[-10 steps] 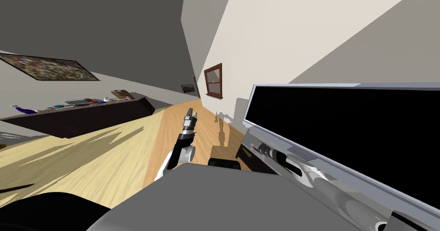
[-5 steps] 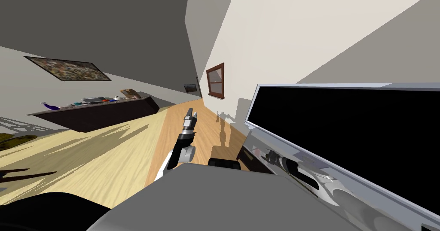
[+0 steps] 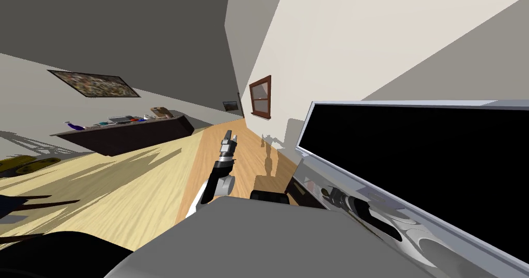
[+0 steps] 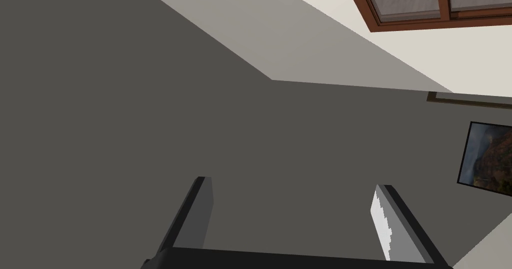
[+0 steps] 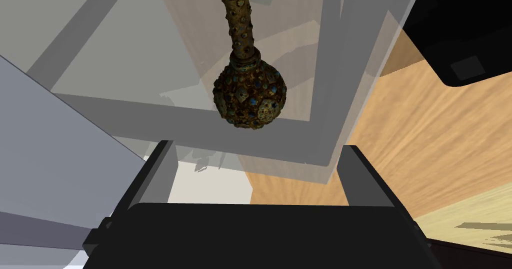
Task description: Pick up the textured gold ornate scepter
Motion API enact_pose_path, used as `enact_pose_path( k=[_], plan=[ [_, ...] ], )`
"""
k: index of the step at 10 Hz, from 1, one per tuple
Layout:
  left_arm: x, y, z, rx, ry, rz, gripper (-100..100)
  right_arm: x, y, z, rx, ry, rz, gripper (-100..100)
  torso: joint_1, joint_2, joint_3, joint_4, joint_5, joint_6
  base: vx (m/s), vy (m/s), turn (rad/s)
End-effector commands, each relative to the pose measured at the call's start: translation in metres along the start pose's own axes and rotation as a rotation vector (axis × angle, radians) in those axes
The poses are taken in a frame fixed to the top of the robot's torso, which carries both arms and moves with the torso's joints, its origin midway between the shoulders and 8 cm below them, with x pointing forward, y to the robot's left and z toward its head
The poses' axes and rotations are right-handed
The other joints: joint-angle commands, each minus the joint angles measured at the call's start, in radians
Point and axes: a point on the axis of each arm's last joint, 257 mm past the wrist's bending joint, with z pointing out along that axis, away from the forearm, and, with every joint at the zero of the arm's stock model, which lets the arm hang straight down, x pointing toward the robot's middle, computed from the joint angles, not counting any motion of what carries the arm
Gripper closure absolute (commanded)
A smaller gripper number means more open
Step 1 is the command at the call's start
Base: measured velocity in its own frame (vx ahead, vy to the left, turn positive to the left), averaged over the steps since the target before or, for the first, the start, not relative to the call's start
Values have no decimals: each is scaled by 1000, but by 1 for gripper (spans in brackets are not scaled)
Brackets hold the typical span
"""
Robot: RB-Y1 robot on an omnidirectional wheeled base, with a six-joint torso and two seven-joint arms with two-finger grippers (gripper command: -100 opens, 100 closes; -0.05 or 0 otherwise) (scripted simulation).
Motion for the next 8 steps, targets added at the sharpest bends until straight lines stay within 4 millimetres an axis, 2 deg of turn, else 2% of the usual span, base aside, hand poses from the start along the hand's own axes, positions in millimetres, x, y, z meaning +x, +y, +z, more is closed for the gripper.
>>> enact_pose_path(
  k=[1,2,3,5,7,8],
  plan=[
    [0,0,0,0,0,0,0,7,-1,0,1,9,-4,-100,0,0,0,0,0,0,14,-10,-3],
    [0,0,0,0,0,0,0,12,-2,-1,5,19,0,-100,0,0,0,0,0,0,0,0,0],
    [0,0,0,0,0,0,0,53,-3,-15,7,106,-20,-100,1,1,1,0,0,0,21,-7,101],
    [0,0,0,0,0,0,0,53,-3,-15,8,107,-20,-100,0,0,0,0,0,0,20,-14,30],
    [0,0,0,0,0,0,0,122,2,-44,0,257,-51,-100,0,0,0,0,0,0,35,-22,131],
    [0,0,0,0,0,0,0,149,7,-57,-9,318,-62,-100,-1,-1,0,0,0,0,58,-39,107]
  ],
)
